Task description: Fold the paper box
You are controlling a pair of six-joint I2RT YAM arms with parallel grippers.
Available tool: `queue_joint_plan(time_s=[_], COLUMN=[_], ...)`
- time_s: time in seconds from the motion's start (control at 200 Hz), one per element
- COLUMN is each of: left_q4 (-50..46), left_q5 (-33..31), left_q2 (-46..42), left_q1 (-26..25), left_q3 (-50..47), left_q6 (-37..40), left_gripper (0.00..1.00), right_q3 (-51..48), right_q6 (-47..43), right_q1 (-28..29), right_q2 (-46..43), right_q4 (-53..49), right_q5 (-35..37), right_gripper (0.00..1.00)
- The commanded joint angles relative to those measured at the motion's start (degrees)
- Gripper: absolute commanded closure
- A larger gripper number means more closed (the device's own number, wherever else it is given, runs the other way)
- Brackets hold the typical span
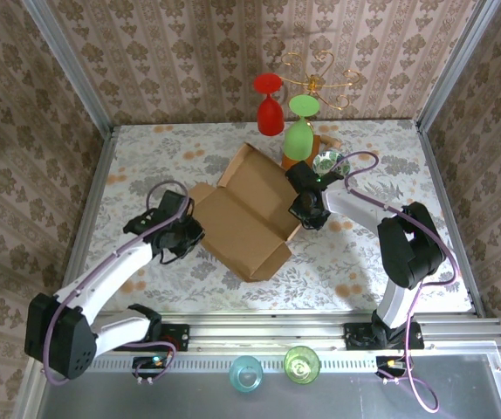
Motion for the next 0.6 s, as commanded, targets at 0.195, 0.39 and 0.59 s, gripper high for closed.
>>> queue_joint_plan(time_s=[0.195,0.39,0.59], left_q4=[-17.4,-24.2,-28.9], left_q5=[-10.6,-13.7,-19.5], left_q2=[8.0,13.9,18.8], left_q1=[1.9,3.7,3.8], left_q3=[19.0,29.4,38.3], left_q6=[23.0,39.6,52.3], left_gripper=[1.0,1.0,1.0], right_q3=[0.8,2.5,0.5], right_q6=[9.7,8.8,5.5], right_q1=[4.8,6.1,6.8], right_q2=[-1.2,-4.6,-9.5], right_q4=[2.1,1.3,2.6], right_q5=[-9.8,-10.9,-14.2], right_gripper=[0.63,0.37,0.33])
